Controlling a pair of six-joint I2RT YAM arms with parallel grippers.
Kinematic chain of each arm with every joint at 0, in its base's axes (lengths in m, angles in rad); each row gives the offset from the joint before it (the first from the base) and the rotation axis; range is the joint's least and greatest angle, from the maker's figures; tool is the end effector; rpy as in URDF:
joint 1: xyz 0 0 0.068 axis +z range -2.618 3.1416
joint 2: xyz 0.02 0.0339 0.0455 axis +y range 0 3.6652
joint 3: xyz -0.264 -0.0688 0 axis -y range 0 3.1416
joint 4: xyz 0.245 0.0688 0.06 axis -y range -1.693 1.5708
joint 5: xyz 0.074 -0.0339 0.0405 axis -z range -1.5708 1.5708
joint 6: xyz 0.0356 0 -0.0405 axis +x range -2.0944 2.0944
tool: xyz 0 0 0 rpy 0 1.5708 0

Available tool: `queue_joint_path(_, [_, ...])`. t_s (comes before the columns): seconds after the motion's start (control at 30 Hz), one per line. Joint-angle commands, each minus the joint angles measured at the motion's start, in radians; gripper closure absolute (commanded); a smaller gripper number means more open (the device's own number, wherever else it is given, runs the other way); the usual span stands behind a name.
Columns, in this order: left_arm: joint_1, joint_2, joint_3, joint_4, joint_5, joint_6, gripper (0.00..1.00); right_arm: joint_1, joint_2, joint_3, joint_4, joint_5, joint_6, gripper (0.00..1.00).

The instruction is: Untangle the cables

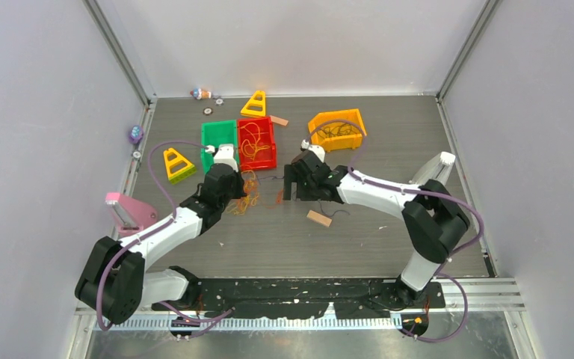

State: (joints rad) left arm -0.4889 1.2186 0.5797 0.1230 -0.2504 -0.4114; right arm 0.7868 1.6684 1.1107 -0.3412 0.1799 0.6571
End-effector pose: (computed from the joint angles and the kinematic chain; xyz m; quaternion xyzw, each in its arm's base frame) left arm 0.2299 -0.1123 0.2098 -0.0296 0.8591 -0.1201 0.4966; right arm 0.2539 0.2456 0.2122 -0.0314 0.9402 0.1533 0.3025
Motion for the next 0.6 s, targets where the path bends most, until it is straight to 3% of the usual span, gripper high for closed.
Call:
queue_joint_path(0.0, [0.004, -0.021, 0.009, 0.059, 0.003, 0.003, 1.00, -0.001, 0.067, 0.037, 0.068, 0.072, 0.086, 0.04])
queue_joint_path(0.1, [0.004, -0.018, 0.009, 0.059, 0.004, 0.003, 1.00, -0.001, 0.123, 0.070, 0.073, 0.086, 0.091, 0.02])
queue_joint_path(0.17, [0.004, -0.015, 0.010, 0.060, 0.005, 0.003, 1.00, -0.004, 0.140, 0.089, 0.075, 0.101, 0.076, 0.43])
queue_joint_path(0.2, [0.005, -0.015, 0.010, 0.059, 0.004, 0.003, 1.00, -0.006, 0.137, 0.094, 0.077, 0.106, 0.070, 0.80])
queue_joint_path(0.27, [0.004, -0.013, 0.010, 0.058, 0.002, 0.003, 1.00, -0.014, 0.110, 0.103, 0.074, 0.124, 0.048, 0.93])
queue_joint_path(0.43, [0.004, -0.015, 0.014, 0.050, -0.004, 0.006, 1.00, -0.082, -0.031, 0.081, 0.034, 0.168, -0.017, 0.95])
queue_joint_path(0.57, [0.004, -0.015, 0.015, 0.046, -0.014, 0.008, 1.00, -0.237, -0.205, 0.039, -0.018, 0.162, -0.072, 0.95])
